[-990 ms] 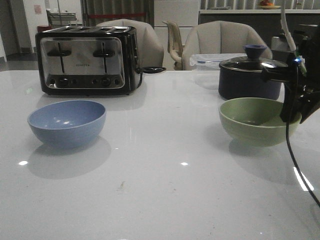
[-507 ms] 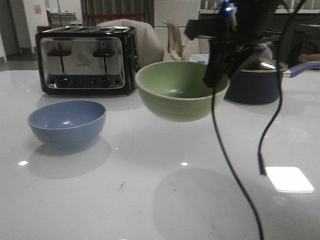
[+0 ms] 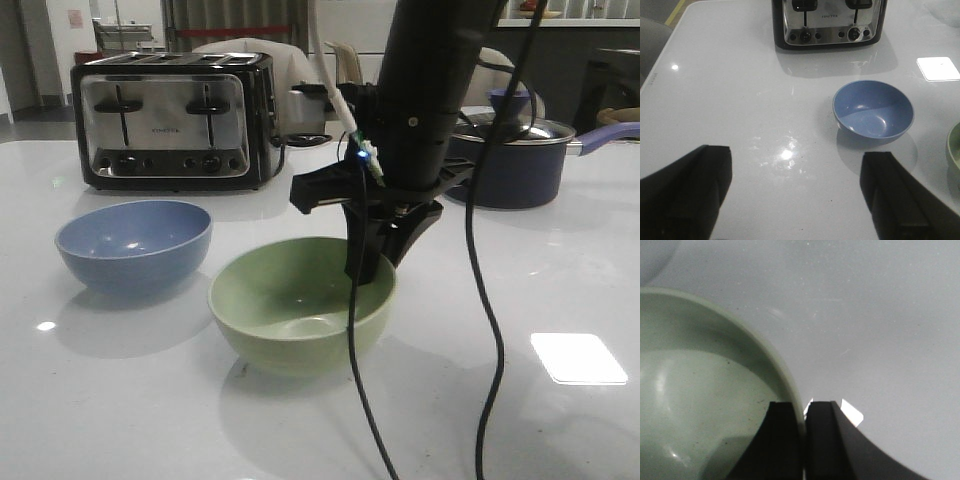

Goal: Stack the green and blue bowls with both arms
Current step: 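Lift the green bowl and carry it toward the table center, then lower it, then open the right gripper and withdraw it upward away from the green bowl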

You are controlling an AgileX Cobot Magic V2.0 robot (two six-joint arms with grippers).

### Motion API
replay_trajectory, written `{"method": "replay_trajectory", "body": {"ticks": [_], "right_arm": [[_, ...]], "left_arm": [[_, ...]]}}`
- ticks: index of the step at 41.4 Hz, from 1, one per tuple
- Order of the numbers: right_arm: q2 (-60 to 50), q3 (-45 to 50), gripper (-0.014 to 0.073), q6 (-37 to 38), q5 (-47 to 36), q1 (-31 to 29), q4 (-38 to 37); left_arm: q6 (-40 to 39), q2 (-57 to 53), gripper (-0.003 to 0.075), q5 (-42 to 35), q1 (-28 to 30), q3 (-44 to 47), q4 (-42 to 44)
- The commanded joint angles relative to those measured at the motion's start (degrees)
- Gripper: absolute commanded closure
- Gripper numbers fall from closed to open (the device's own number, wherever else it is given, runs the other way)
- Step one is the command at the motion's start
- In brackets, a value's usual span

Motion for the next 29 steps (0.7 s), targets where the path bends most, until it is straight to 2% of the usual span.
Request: {"method": "replay_trajectory", "body": {"ticks": [1, 3, 8, 11, 18, 29], "right_arm": [[-2.86, -1.69, 0.0472, -0.55, -1.62, -0.10, -0.25], [-2.83, -1.69, 0.0405, -0.55, -1.51, -0.10, -0.32], [-3.26, -1.69, 0.0134, -0.55, -2.03, -0.10, -0.32], [-4.52, -1.69, 0.0039, -0.55, -2.28, -0.10, -0.37], [-11.57, 0.31, 0.0025, -0.55, -3.82, 0.02, 0.23], [-31.92, 16.71, 0.0025, -4.12, -12.34, 0.26, 0.15]], "left_arm": [[-0.40, 0.63, 0.0137, -4.26, -0.19, -1.61, -0.25], [-0.40, 0.63, 0.0137, -4.26, -0.19, -1.61, -0.25], [-0.40, 0.63, 0.0137, -4.26, -0.19, -1.61, -0.25], [-0.40, 0.63, 0.0137, -4.26, -0.19, -1.61, -0.25], [-0.40, 0.63, 0.0137, -4.26, -0.19, -1.61, -0.25], [-0.40, 0.63, 0.0137, -4.26, -0.19, -1.61, -0.28]]}}
